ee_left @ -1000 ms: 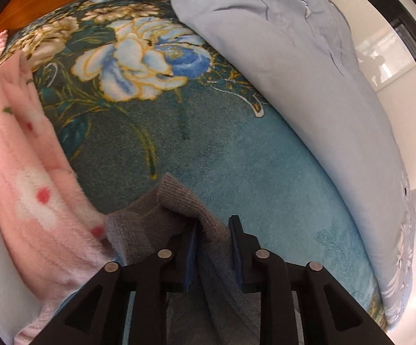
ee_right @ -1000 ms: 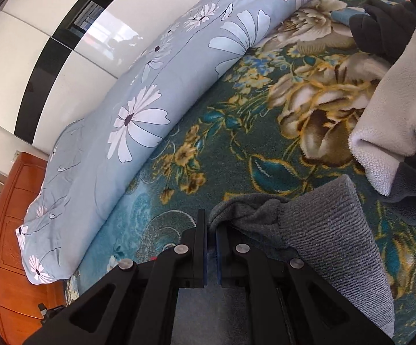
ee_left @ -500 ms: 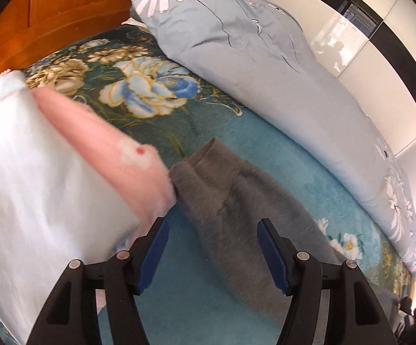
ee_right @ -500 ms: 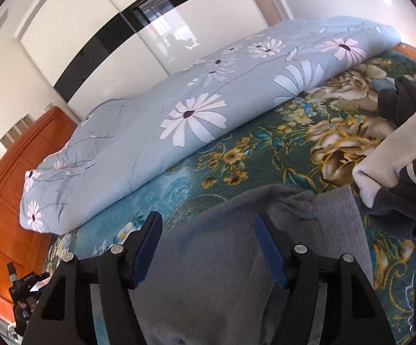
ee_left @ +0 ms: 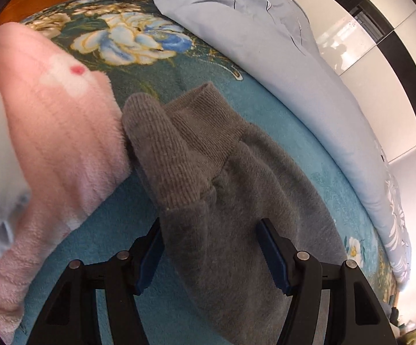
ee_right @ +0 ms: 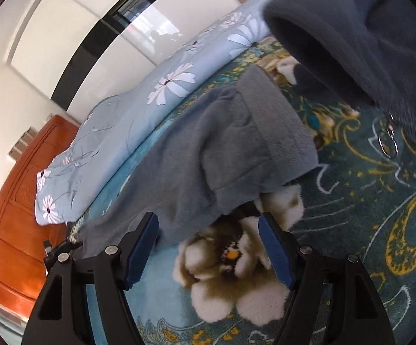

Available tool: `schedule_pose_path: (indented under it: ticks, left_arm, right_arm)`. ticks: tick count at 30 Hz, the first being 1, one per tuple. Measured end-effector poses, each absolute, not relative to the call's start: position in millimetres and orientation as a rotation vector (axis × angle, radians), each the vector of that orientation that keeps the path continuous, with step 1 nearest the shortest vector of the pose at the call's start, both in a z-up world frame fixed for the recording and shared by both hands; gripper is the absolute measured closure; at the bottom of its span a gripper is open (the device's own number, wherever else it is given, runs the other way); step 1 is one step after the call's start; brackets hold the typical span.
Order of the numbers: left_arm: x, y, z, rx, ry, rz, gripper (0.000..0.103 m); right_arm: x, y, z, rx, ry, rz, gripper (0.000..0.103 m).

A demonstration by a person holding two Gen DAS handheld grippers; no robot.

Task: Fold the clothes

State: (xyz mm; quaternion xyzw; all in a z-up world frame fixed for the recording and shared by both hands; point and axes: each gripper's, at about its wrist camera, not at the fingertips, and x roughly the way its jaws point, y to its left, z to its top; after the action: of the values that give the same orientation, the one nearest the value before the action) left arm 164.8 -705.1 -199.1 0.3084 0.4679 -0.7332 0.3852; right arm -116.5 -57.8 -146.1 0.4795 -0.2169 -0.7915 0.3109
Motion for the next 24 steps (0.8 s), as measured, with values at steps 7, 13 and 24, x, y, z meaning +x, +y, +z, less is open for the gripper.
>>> schedule_pose_path:
  ticks: [7, 13, 24]
  left_arm:
    - [172, -713, -202, 0.703, 1.253, -1.881, 0.056]
    - [171, -702, -191, 0.644, 1.224, -1.897, 0.091]
    - [245, -639, -79, 0.463, 1.190, -2.092, 0.093]
  right_arm:
    - [-145, -48, -174, 1.244, -0.927, -2.133, 0.029]
    - [-151, -62, -174, 1.278, -0.911, -2.250, 0.066]
    - [-133, -43, -106, 1.141, -0.671, -2.275, 0.088]
